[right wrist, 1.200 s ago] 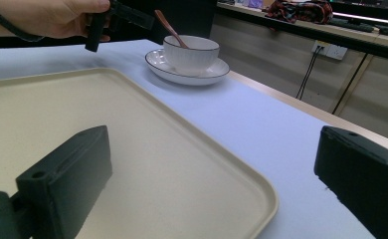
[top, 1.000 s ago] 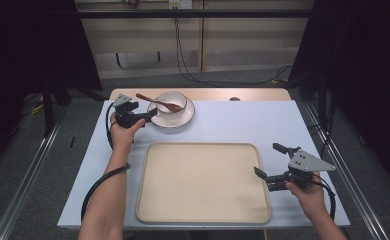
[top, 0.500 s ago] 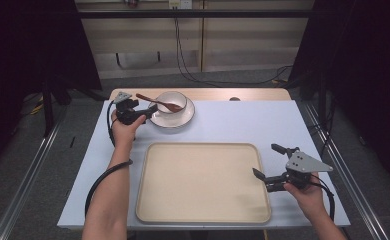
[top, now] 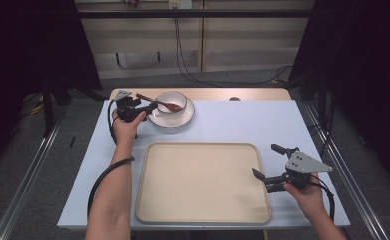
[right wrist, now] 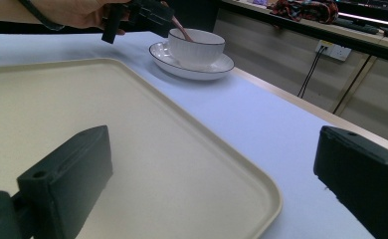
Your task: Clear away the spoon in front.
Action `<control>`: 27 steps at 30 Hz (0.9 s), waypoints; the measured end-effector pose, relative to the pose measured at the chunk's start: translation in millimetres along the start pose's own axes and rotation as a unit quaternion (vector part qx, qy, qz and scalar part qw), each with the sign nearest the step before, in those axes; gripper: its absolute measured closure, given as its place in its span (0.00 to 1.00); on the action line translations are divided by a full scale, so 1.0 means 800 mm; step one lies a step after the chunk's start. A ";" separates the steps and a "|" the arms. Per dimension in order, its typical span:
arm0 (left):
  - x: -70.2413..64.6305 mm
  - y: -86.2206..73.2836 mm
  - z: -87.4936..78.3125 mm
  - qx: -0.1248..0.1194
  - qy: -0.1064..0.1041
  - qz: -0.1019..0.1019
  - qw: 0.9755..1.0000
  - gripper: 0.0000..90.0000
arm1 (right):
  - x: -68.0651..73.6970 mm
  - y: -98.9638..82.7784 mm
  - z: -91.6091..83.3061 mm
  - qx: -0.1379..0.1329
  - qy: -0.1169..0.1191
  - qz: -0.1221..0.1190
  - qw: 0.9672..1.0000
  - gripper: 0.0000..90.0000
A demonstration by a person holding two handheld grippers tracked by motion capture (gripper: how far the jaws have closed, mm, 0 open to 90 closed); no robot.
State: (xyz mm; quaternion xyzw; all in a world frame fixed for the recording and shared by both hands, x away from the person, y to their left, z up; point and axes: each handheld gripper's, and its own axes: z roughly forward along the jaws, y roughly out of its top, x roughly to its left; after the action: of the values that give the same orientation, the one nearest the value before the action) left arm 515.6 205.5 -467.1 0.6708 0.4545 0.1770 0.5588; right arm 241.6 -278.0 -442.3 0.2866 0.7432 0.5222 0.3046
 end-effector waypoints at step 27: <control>-0.013 0.007 0.011 -0.021 0.006 0.002 1.000 0.46 | -0.001 0.001 -0.002 -0.002 -0.004 0.001 1.000 0.02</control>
State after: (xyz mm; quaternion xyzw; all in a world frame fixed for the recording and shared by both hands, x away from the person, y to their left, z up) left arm 519.1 191.9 -462.3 0.6584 0.4528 0.1921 0.5697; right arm 240.9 -279.2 -441.3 0.2888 0.7409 0.5224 0.3079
